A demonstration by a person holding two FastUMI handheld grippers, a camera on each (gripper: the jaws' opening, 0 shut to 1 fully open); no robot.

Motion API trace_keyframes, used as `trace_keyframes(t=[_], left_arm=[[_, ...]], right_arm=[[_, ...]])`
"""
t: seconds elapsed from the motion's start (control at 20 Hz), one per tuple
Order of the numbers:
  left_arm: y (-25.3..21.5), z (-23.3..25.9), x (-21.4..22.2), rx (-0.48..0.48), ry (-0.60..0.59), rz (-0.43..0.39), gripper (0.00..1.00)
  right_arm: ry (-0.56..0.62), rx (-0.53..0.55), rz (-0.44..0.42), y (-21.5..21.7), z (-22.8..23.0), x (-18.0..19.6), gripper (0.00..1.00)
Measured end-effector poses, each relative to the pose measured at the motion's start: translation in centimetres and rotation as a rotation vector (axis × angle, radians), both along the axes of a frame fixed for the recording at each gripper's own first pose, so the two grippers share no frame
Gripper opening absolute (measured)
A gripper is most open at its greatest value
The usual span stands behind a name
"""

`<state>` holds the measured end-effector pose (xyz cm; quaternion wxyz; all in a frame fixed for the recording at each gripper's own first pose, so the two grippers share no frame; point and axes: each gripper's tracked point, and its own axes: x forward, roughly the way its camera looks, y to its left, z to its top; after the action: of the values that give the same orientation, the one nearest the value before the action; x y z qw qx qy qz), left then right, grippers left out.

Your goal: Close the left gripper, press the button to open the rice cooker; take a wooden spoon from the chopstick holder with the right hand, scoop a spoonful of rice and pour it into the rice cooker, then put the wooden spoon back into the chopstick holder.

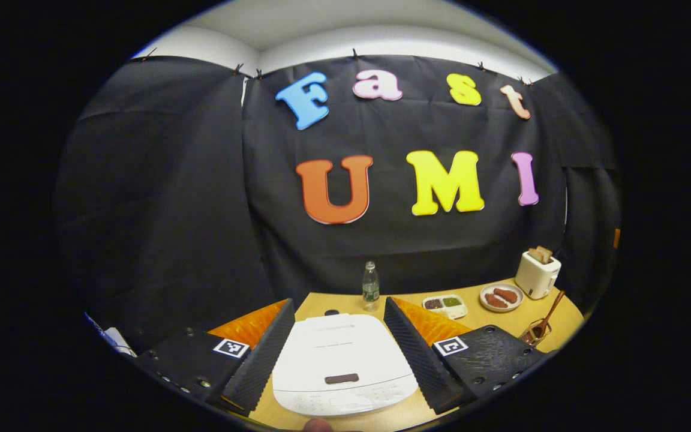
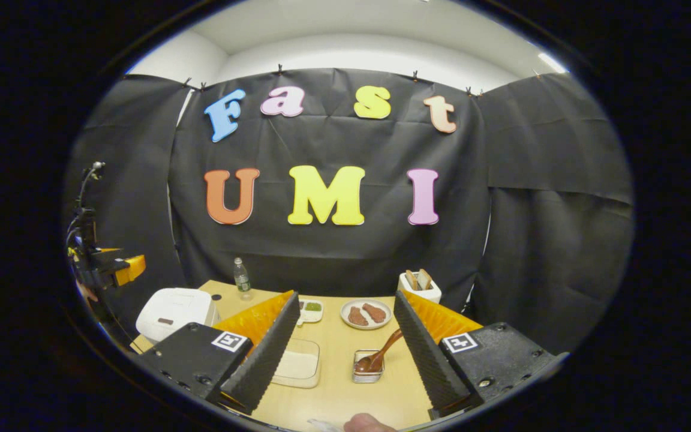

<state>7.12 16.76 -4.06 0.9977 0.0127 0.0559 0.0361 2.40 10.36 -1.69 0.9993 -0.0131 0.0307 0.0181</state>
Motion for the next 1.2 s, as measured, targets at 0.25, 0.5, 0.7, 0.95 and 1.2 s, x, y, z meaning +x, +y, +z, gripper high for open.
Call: trace_keyframes(t=[0.25,0.5,0.7,0.95,1.2], left_arm=[[-3.4,6.9,-6.4,-0.042,-0.152,-0.054,0.96],[-6.2,6.8,-8.0,-0.057,-0.186,-0.073,0.96],[-6.2,6.8,-8.4,-0.043,-0.179,-0.071,0.96],[-7.1,6.6,-8.4,-0.032,-0.175,-0.093,0.96],[-7.3,6.2,-8.5,-0.036,-0.160,-0.099,0.96]], right_arm=[[-0.047,-0.007,-0.020,-1.5,1.3,-0.7,1.00],[-0.114,-0.013,-0.034,-1.9,3.0,-2.4,1.00],[-0.121,-0.005,-0.017,-1.5,3.2,-2.7,1.00],[-0.109,0.004,-0.018,-1.7,3.1,-3.0,1.00],[-0.098,-0.010,-0.008,-1.2,2.8,-3.1,1.00]])
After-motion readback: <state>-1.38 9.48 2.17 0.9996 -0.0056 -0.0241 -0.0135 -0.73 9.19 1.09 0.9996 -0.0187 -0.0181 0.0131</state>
